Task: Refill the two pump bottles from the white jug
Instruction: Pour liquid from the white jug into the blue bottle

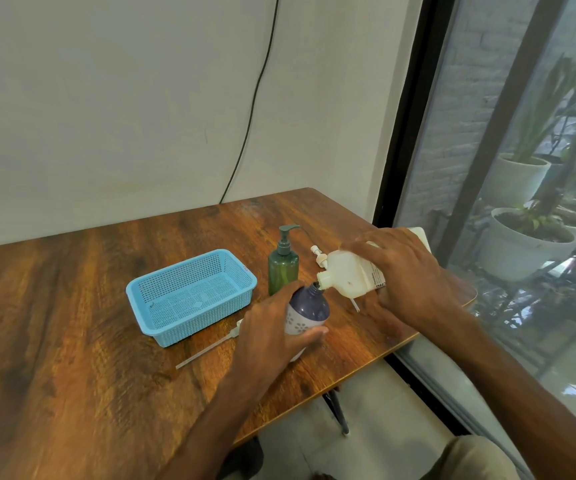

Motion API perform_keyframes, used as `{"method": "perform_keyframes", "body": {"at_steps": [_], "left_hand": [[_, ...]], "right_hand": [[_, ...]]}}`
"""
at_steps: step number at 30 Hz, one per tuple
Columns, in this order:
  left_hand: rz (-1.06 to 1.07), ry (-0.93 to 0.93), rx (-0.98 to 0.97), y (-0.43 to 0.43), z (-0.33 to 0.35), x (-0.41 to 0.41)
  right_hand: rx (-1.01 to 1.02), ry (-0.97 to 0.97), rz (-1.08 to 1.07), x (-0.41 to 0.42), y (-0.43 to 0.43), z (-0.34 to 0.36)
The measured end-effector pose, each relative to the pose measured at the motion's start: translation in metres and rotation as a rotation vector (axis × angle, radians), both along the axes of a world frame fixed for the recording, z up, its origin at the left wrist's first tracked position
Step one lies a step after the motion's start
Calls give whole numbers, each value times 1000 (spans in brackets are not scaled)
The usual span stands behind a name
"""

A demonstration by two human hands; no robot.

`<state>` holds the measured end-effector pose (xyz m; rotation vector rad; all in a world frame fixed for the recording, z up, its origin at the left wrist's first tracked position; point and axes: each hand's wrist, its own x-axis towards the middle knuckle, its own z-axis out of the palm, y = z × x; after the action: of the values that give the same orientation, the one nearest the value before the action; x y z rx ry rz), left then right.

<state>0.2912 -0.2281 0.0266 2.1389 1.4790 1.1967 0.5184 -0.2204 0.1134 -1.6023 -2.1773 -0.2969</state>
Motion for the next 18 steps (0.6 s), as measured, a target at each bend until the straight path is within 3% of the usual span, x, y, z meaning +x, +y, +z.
{"method": "perform_keyframes", "body": {"at_steps": [18], "left_hand": [[1, 8, -3, 0, -1, 0]], "right_hand": [[31, -72, 21, 1, 4, 3]]}}
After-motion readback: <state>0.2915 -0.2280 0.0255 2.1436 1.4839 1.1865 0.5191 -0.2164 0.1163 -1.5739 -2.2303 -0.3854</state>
